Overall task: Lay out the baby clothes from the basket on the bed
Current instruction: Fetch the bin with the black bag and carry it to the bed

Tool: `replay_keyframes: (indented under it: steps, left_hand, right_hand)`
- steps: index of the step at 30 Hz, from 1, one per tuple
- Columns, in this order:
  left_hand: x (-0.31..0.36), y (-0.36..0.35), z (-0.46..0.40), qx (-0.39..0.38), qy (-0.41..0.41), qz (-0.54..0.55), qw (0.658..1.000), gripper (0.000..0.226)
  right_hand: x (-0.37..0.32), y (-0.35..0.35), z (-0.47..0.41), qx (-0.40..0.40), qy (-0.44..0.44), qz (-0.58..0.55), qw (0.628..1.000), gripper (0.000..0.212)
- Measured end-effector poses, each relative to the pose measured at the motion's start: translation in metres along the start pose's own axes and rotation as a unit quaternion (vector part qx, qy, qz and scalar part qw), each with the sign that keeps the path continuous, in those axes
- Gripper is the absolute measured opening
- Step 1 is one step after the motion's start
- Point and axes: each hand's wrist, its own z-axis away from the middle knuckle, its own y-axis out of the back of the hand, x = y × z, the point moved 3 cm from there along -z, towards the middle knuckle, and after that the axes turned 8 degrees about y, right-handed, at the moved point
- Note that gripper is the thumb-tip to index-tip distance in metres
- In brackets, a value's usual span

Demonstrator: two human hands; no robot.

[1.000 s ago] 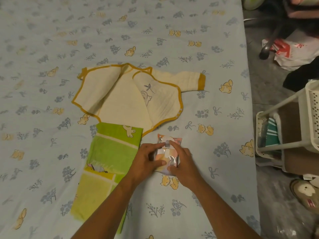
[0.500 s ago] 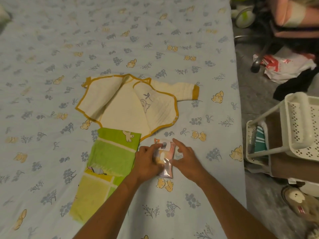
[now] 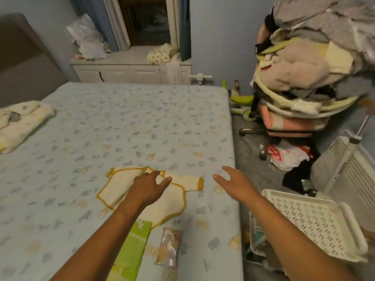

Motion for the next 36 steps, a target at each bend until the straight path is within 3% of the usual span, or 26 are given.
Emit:
replay_keyframes:
  steps: [8,13,15,21,27,36]
  left_hand:
    - [0.129,0.180,0.067,0.070,-0.084,-0.004,0.994,0.081]
    - [0.182,0.239,0.124,0.085,-0.160,0.000,0.983,0.080]
    - [0.196,0.248,0.146,0.079,-0.189,-0.001,0.979,0.078]
    - [0.251,0.249,0.225,0.056,-0.299,-0.014,0.953,0.074]
    - [0.321,0.225,0.330,0.036,-0.429,-0.016,0.902,0.070]
    - [0.410,0.114,0.547,-0.046,-0.555,-0.043,0.829,0.068]
  right_hand:
    - [-0.130,0.193,0.063,0.098,0.028,0.083,0.991,0.075]
    - [-0.187,0.255,0.149,0.208,0.003,0.073,0.975,0.060]
    - [-0.197,0.268,0.186,0.239,-0.022,0.069,0.968,0.066]
    - [-0.199,0.298,0.297,0.324,-0.093,0.059,0.939,0.070]
    - [-0.163,0.327,0.425,0.413,-0.153,0.058,0.896,0.075]
    - [-0.067,0.347,0.664,0.513,-0.259,0.044,0.817,0.073]
